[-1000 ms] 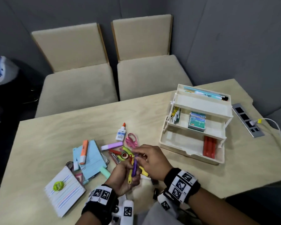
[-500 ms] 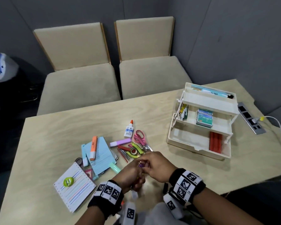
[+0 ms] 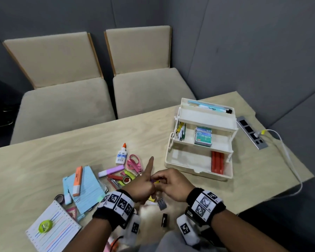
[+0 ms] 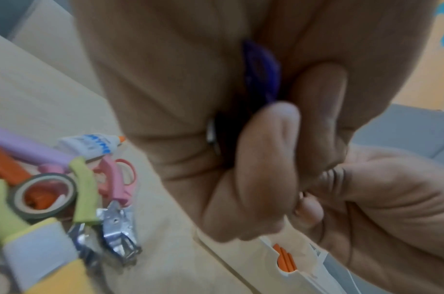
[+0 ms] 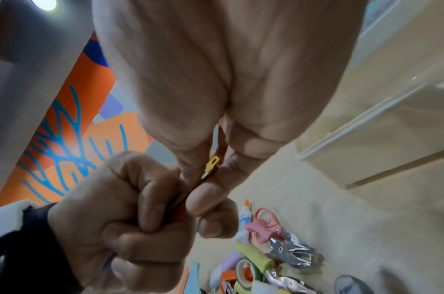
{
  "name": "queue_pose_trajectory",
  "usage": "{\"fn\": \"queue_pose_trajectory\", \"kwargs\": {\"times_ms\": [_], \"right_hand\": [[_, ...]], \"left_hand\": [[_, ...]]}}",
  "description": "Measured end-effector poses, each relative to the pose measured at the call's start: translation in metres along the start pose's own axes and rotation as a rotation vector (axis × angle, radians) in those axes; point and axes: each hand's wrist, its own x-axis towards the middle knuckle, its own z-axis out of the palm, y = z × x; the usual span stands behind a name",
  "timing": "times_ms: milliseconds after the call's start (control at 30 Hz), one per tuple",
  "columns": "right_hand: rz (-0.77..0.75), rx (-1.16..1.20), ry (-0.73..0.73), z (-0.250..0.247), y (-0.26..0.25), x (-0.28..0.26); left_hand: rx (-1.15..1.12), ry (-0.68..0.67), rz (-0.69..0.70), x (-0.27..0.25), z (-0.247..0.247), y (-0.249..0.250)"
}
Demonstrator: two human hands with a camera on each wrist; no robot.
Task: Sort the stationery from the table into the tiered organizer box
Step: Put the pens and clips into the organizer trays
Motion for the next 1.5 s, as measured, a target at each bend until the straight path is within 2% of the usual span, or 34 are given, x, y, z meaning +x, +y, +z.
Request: {"fn": "queue_pose_trajectory", "kwargs": {"times_ms": [67, 167, 333, 400, 467, 500, 567, 600, 733, 833, 1033, 1133, 1267, 1367, 1500], "right_hand": [[0.020, 0.039, 0.024, -0.013, 0.003, 0.000], [0.054, 0.233, 0.036, -0.031, 0.009, 0.000], [0.016, 0.387, 0.107, -0.072, 0.017, 0.006], [-0.009, 0.394, 0.211, -0.094, 0.019, 0.009], [-0.068, 0.315, 0.396, -0.118, 0.025, 0.014], [-0.124, 0.197, 0.505, -0.130, 0.027, 0.018], [-0.251, -0.166, 0.686, -0.146, 0.032, 0.025], [-0.298, -0.314, 0.723, -0.151, 0.037, 0.033], [-0.325, -0.557, 0.608, -0.157, 0.056, 0.069], [-0.264, -0.669, 0.573, -0.155, 0.056, 0.086], [-0.162, -0.768, 0.514, -0.143, 0.047, 0.104], [-0.123, -0.712, 0.523, -0.145, 0.042, 0.111], [-0.105, -0.564, 0.499, -0.150, 0.047, 0.111], [-0.132, -0.455, 0.568, -0.153, 0.052, 0.103], [-0.209, -0.389, 0.610, -0.156, 0.053, 0.090]], "left_hand": [[0.079, -0.010, -0.027, 0.014, 0.002, 0.006], [0.093, -0.057, -0.034, 0.034, 0.007, 0.017], [-0.115, -0.041, 0.004, 0.056, 0.004, 0.040], [-0.185, 0.012, 0.011, 0.065, -0.002, 0.044], [-0.272, 0.090, 0.002, 0.075, -0.005, 0.043], [-0.294, 0.150, -0.001, 0.080, -0.004, 0.042], [-0.267, 0.303, -0.015, 0.088, -0.001, 0.040], [-0.240, 0.371, -0.029, 0.094, 0.001, 0.039], [-0.117, 0.517, -0.026, 0.113, 0.009, 0.043], [-0.009, 0.546, 0.014, 0.124, 0.014, 0.051], [0.071, 0.533, 0.055, 0.137, 0.019, 0.050], [0.089, 0.560, 0.064, 0.141, 0.018, 0.049], [0.150, 0.657, 0.162, 0.152, 0.012, 0.055], [0.252, 0.688, 0.263, 0.163, 0.009, 0.061], [0.384, 0.675, 0.289, 0.173, 0.007, 0.066]]}}
